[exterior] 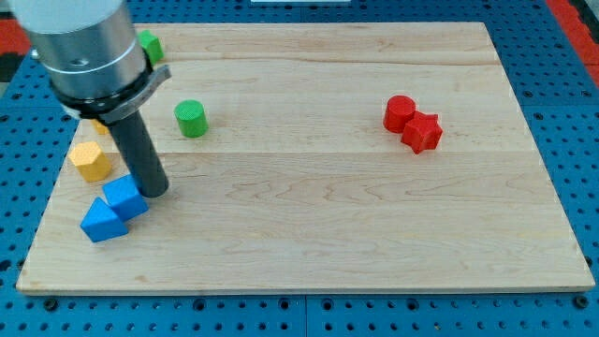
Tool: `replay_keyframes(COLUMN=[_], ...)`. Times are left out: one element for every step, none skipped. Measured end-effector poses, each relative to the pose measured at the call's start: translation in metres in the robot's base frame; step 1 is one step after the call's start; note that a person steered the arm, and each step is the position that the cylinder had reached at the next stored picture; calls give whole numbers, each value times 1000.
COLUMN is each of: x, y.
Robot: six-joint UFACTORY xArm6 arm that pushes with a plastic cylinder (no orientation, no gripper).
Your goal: Push the yellow heart towards the top side of the board
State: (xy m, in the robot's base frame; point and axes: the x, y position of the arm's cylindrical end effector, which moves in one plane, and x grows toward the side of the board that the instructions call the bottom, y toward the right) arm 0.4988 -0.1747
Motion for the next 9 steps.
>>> replay_keyframes(x=[-26,-44,-49,-51,-51,-51,-51,-51,-51], y=[21,27,27,27,27,27,26,26,24])
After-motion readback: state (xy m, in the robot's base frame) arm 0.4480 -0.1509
